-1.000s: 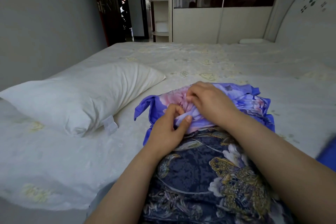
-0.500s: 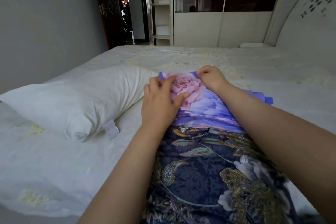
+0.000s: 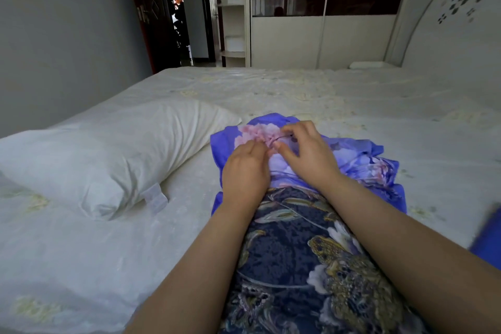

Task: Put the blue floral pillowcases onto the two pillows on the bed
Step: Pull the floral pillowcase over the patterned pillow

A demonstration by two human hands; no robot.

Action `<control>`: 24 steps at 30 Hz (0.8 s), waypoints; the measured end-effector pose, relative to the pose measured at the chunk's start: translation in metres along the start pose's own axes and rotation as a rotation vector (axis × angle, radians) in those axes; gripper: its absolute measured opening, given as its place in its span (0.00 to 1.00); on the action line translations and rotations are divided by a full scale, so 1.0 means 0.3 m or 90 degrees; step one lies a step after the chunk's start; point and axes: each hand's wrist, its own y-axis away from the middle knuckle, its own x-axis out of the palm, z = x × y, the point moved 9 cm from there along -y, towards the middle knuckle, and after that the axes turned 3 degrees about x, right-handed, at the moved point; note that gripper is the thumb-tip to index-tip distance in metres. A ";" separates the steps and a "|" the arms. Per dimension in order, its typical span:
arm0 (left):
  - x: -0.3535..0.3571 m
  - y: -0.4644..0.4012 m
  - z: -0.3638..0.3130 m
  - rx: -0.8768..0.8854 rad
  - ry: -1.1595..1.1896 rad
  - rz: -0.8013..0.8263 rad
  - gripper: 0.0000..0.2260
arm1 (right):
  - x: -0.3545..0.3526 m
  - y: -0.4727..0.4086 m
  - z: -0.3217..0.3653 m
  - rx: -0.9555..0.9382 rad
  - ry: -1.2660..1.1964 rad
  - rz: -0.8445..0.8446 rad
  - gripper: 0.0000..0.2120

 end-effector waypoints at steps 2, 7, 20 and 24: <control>-0.041 0.023 -0.035 0.025 0.028 -0.079 0.07 | -0.038 0.049 0.014 -0.039 -0.013 -0.005 0.22; -0.064 0.056 -0.120 0.050 0.077 -0.077 0.10 | -0.131 0.137 0.056 -0.150 0.028 -0.071 0.21; 0.007 0.080 -0.053 0.082 0.106 -0.023 0.14 | -0.184 0.184 -0.016 -0.003 0.191 0.037 0.12; -0.017 0.092 -0.027 0.040 0.085 -0.034 0.16 | -0.254 0.153 -0.166 0.045 0.197 0.024 0.14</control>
